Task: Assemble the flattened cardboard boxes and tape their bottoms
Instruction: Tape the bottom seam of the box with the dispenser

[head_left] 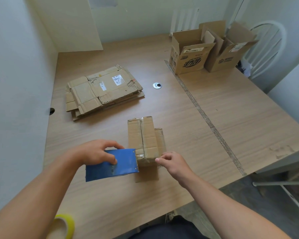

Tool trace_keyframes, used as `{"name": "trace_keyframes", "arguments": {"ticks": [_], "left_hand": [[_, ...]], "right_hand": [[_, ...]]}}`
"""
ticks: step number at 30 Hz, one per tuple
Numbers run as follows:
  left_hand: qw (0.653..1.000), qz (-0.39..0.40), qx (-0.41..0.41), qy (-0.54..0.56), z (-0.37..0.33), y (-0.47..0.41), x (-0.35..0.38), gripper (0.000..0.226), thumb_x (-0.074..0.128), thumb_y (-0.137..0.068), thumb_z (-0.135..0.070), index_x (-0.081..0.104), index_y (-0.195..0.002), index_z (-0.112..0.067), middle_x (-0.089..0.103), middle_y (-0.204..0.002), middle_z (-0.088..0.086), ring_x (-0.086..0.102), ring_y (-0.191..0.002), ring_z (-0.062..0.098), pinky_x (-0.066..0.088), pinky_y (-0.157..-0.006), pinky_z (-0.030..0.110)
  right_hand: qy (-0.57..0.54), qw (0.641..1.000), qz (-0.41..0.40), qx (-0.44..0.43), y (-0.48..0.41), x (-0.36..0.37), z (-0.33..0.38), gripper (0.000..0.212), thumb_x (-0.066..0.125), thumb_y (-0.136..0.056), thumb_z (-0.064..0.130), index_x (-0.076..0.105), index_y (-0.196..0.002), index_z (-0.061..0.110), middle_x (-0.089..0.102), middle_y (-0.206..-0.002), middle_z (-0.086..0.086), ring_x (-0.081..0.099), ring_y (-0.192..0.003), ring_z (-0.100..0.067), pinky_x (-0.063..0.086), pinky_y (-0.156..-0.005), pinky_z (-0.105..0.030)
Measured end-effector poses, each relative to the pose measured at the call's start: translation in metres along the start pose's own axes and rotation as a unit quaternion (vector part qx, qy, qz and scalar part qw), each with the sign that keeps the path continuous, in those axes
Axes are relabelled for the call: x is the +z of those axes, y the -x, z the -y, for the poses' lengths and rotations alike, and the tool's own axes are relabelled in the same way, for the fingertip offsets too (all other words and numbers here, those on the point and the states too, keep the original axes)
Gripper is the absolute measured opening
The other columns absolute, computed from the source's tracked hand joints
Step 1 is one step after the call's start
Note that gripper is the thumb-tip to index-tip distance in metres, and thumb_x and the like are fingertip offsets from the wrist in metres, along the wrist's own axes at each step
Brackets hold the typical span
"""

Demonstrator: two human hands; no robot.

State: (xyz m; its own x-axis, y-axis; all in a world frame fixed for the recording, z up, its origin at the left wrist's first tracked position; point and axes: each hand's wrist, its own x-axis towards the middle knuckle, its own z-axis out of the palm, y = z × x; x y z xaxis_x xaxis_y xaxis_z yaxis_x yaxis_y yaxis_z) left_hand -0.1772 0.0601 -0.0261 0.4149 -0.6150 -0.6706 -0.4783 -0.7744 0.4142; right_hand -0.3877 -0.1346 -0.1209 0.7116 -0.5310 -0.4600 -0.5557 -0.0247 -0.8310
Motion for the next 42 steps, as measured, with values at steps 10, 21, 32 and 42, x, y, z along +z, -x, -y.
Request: {"name": "trace_keyframes", "arguments": {"ticks": [10,21,32,42], "left_hand": [[1.0,0.012,-0.001,0.01,-0.002,0.002,0.0,0.042,0.071,-0.085,-0.034,0.053,-0.118,-0.053,0.061,-0.115,-0.007,0.063,-0.097,0.017,0.053,-0.088,0.038],[0.999,0.0,0.009,0.034,0.004,0.005,0.004,0.04,0.071,-0.079,-0.041,0.053,-0.109,-0.06,0.06,-0.112,-0.014,0.061,-0.095,0.01,0.05,-0.084,0.033],[0.997,-0.004,0.032,0.07,0.021,0.016,0.016,0.046,0.06,-0.069,-0.054,0.048,-0.111,-0.068,0.058,-0.113,-0.024,0.058,-0.096,0.004,0.044,-0.077,0.025],[0.997,-0.01,0.023,0.073,0.055,0.04,-0.003,0.051,0.066,-0.067,-0.049,0.055,-0.115,-0.062,0.059,-0.123,-0.031,0.06,-0.106,-0.002,0.048,-0.097,0.03]], "right_hand": [[0.295,0.936,-0.092,-0.171,-0.003,0.004,-0.002,0.022,0.063,-0.095,0.035,0.061,-0.112,0.02,0.049,-0.119,0.002,0.047,-0.113,-0.02,0.043,-0.095,-0.038],[0.455,0.83,0.091,-0.31,-0.039,0.008,0.009,0.065,0.039,-0.106,0.036,0.005,-0.16,0.024,-0.018,-0.162,0.009,-0.029,-0.146,-0.015,0.004,-0.125,-0.036],[0.437,0.786,-0.071,-0.43,-0.035,0.01,0.006,0.052,0.077,-0.085,0.033,0.063,-0.135,0.023,0.053,-0.146,-0.002,0.05,-0.134,-0.032,0.057,-0.07,-0.039],[0.427,0.795,-0.071,-0.426,-0.041,0.01,-0.002,0.056,0.079,-0.083,0.027,0.062,-0.136,0.022,0.052,-0.147,-0.002,0.047,-0.136,-0.035,0.058,-0.071,-0.047]]}}
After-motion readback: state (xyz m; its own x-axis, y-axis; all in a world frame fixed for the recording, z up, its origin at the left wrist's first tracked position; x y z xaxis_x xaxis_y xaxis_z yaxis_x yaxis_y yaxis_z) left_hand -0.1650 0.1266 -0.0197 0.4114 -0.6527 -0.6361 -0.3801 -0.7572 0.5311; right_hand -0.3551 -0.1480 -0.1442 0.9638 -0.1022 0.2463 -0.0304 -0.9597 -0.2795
